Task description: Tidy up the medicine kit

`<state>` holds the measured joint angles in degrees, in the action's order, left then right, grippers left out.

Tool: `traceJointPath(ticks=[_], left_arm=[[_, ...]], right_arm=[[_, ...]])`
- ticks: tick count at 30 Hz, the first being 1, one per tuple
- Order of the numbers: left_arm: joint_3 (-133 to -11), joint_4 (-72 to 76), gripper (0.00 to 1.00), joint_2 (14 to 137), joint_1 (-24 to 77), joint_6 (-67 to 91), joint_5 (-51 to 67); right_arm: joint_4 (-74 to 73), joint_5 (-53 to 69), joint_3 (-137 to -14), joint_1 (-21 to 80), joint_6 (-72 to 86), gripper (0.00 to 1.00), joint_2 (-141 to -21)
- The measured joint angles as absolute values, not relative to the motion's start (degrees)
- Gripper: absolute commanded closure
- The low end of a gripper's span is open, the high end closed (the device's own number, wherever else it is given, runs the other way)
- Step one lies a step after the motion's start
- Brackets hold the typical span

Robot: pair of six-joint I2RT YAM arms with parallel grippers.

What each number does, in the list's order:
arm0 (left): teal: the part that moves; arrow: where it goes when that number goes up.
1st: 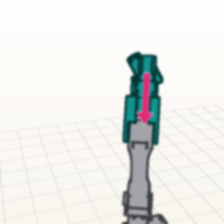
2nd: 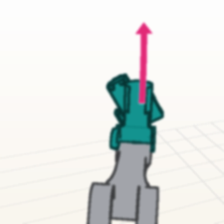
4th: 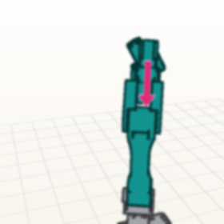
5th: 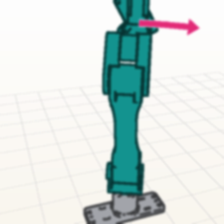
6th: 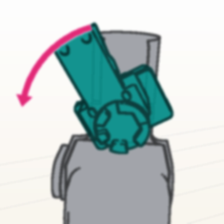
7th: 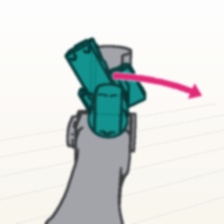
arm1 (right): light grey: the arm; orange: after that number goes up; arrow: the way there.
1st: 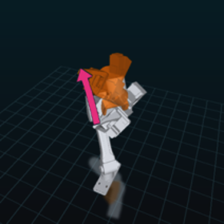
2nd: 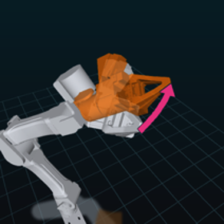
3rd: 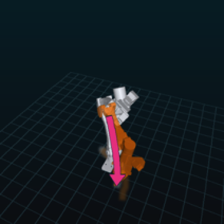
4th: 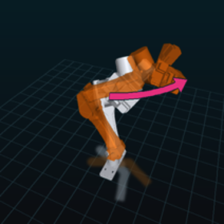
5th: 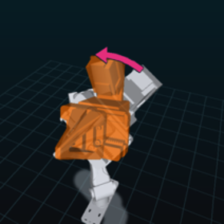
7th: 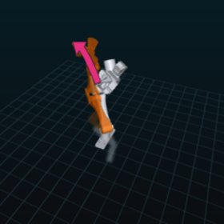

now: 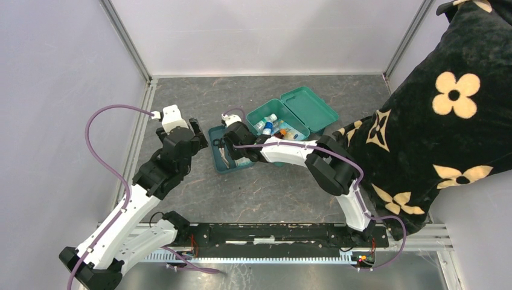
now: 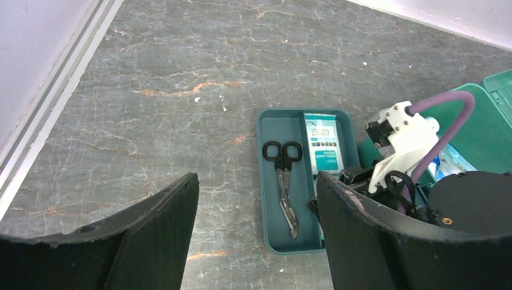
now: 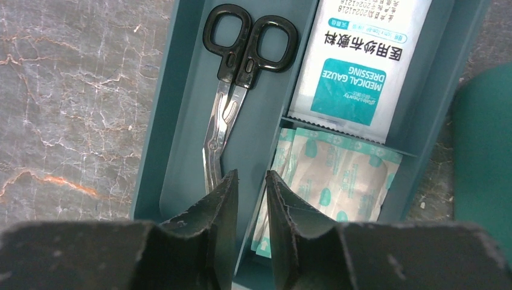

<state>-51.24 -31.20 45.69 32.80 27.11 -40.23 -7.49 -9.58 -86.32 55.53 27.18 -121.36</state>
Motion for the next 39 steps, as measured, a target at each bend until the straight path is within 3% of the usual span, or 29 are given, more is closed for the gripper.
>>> traceJointPath(ticks=[3,15,23,27,33,39], left_arm=[[-51.24,-31.2,0.21,46.02,32.75,27.11,-40.14],[-51.24,-31.2,0.21,47.46,31.59,27.11,-38.5],[-51.24,-31.18,0.21,47.99,30.24,27.11,-36.82],[-51.24,-31.18,0.21,48.07,29.76,27.11,-35.94],[-51.24,-31.16,0.21,48.07,29.02,27.11,-35.24],[-51.24,-31.16,0.21,48.07,28.12,27.14,-34.02]], right_arm=[[-7.66,-10.11,-87.46,55.68,26.92,0.77,-122.58],[-9.1,-14.48,-94.26,56.25,25.23,0.76,-128.4],[-9.76,-17.47,-95.9,56.64,23.49,0.93,-130.04],[-9.43,-18.28,-95.59,56.93,20.34,0.96,-129.95],[-6.96,-17.93,-89.19,57.3,16.12,0.77,-126.3],[-6.52,-17.78,-88.77,57.34,15.18,0.7,-126.21]])
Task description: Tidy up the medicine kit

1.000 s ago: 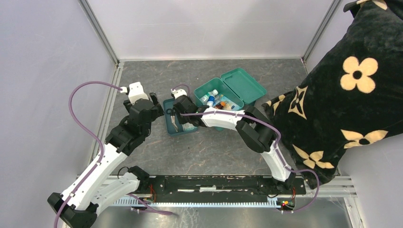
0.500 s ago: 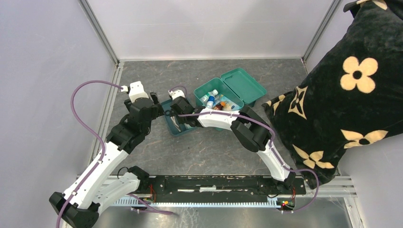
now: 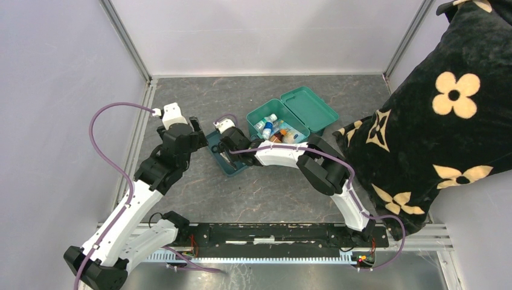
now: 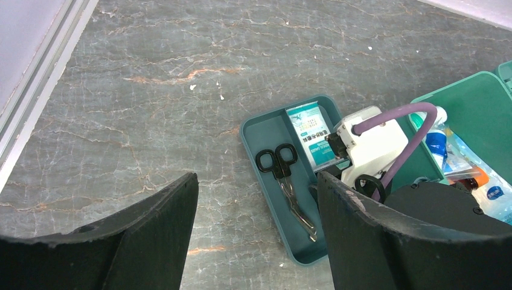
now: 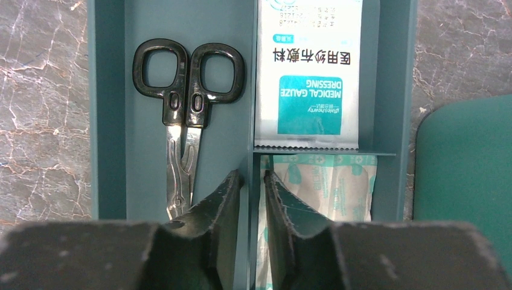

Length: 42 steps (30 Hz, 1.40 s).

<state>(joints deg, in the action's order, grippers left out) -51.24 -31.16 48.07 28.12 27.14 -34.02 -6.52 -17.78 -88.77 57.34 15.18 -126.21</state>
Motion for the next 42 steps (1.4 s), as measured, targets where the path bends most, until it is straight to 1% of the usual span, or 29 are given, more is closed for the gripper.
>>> traceJointPath(ticks=[5,8,13,14,22,27,30,36,42], left_arm=[[-51.24,-31.14,0.21,48.07,28.01,27.14,-33.89],[-51.24,-31.14,0.21,48.05,27.97,27.14,-33.91],[-51.24,-31.14,0.21,48.05,27.97,27.14,-33.89],[-51.24,-31.14,0.22,48.05,27.92,27.14,-33.89],[-51.13,-31.16,0.22,46.04,27.7,27.14,-34.41],[-50.7,-31.22,0.2,40.49,27.7,27.11,-36.75],[-50.96,-31.75,0.18,37.43,27.7,27.09,-38.89],[-57.89,-34.57,0.15,35.42,27.7,26.72,-41.85],[-63.09,-35.46,0.15,34.0,27.7,26.3,-43.68]], right_arm=[[-6.37,-17.58,-88.9,57.32,15.62,0.7,-126.39],[-6.07,-17.21,-89.12,57.28,15.86,0.78,-126.61],[-5.82,-16.78,-89.12,57.21,16.38,0.98,-126.61],[-5.74,-16.78,-89.12,57.14,16.49,1.0,-126.61],[-4.73,-16.16,-86.98,57.1,15.7,1.0,-125.25],[-6.87,-13.61,-85.69,57.14,15.29,1.0,-122.52],[-8.58,-12.53,-86.39,57.43,15.03,1.0,-121.14],[-12.56,-10.52,-91.48,58.57,14.63,1.0,-119.48],[-18.7,-9.28,-100.99,58.94,13.52,1.0,-118.41]])
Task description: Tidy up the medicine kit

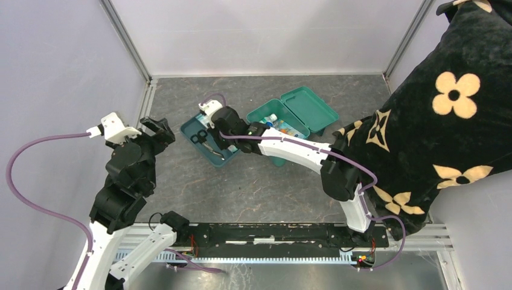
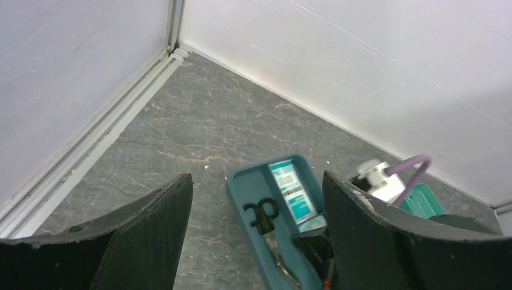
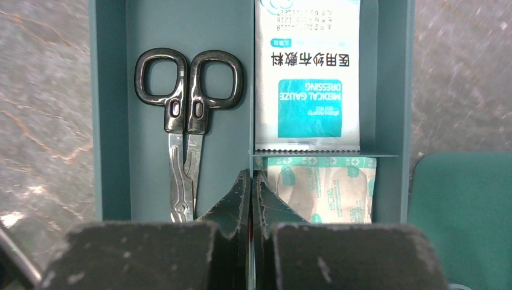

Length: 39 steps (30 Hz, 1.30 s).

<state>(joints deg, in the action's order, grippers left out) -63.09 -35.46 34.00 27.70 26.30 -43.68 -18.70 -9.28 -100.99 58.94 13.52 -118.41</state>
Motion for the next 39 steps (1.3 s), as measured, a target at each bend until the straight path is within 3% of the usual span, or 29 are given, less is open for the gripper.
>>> traceJointPath(ticks=[10,20,26,39], left_arm=[[-63.37,-37.67,0.14,34.13,27.7,24.95,-43.75],[-63.35,-37.69,0.13,40.91,27.68,24.25,-37.06],[-61.34,-37.54,0.13,43.59,27.68,23.7,-32.91],[-54.22,-34.76,0.13,48.88,27.64,23.7,-29.67]], right_arm=[[-28.73,-8.91,-107.7,55.16,8.8,1.0,-109.93],[-29.19,-8.32,-92.84,41.8,1.78,1.0,-97.32],[-29.74,-6.39,-86.61,38.35,-4.19,1.0,-96.53],[-27.62,-4.54,-85.21,36.18,-6.9,1.0,-99.37]])
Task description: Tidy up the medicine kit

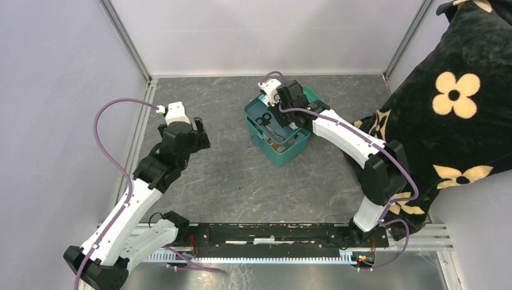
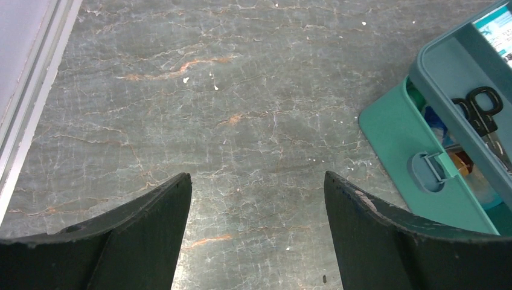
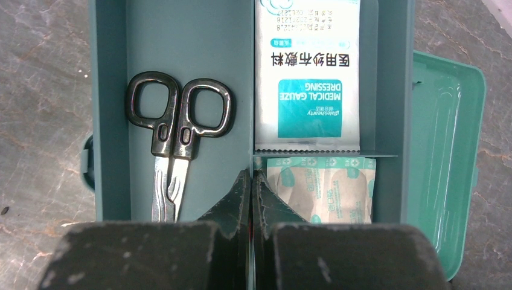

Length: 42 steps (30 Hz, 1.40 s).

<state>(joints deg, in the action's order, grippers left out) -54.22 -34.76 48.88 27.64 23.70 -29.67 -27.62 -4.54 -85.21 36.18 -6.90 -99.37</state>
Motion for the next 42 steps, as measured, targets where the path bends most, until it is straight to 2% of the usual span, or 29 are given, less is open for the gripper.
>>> traceJointPath(ticks=[18,42], left_arm=[[-50.37,-31.22,0.14,50.76,27.64,23.7,-29.36],[-50.37,-31.14,0.14,52.01,27.64,23.7,-29.21]], right_arm=[[-21.28,-3.14,-77.23,35.14,-6.07,1.0,-97.93],[-24.25,-1.26,-76.25,35.11,-4.03,1.0,-97.58]])
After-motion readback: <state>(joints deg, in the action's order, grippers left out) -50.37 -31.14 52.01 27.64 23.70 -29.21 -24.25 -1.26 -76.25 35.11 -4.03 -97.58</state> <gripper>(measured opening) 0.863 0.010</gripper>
